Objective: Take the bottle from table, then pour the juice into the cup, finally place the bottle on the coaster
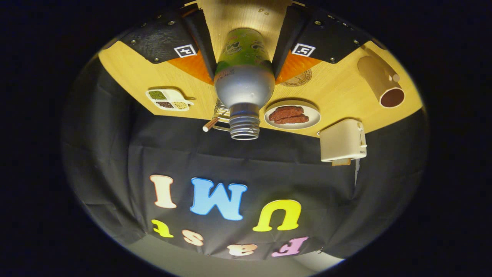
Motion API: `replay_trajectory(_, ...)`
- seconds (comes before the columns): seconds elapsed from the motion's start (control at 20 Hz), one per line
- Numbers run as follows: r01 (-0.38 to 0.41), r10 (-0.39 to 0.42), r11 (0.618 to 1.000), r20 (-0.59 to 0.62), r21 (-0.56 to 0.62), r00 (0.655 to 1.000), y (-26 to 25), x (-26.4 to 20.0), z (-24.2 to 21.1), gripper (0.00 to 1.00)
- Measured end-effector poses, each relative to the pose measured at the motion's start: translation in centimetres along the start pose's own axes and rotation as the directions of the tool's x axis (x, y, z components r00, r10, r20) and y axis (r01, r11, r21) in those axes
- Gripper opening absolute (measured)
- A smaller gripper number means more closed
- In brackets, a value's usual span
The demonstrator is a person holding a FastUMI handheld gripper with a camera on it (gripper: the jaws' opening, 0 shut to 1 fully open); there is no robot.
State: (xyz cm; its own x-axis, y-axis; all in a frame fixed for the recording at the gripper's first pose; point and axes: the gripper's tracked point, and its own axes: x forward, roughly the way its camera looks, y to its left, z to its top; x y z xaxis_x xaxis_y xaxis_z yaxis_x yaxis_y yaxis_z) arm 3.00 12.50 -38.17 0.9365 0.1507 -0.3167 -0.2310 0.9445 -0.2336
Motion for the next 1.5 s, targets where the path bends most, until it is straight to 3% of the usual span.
replay_trajectory(0.25,0.003,0.000,0.981,0.014,-0.196,1.000,0.7,-1.9,4.3,0.75)
replay_trajectory(0.45,0.008,-0.013,0.941,-0.014,-0.339,1.000,0.9,-3.4,5.8,0.76)
replay_trajectory(0.65,-0.011,0.001,0.871,-0.020,-0.492,1.000,2.2,-4.2,6.5,0.75)
replay_trajectory(1.05,-0.069,0.050,0.734,-0.047,-0.675,0.998,6.1,-3.8,5.6,0.76)
replay_trajectory(1.35,-0.073,0.070,0.571,-0.040,-0.817,0.997,8.6,-3.1,5.5,0.76)
replay_trajectory(1.5,-0.089,0.106,0.517,-0.039,-0.851,0.994,10.1,-2.5,5.6,0.76)
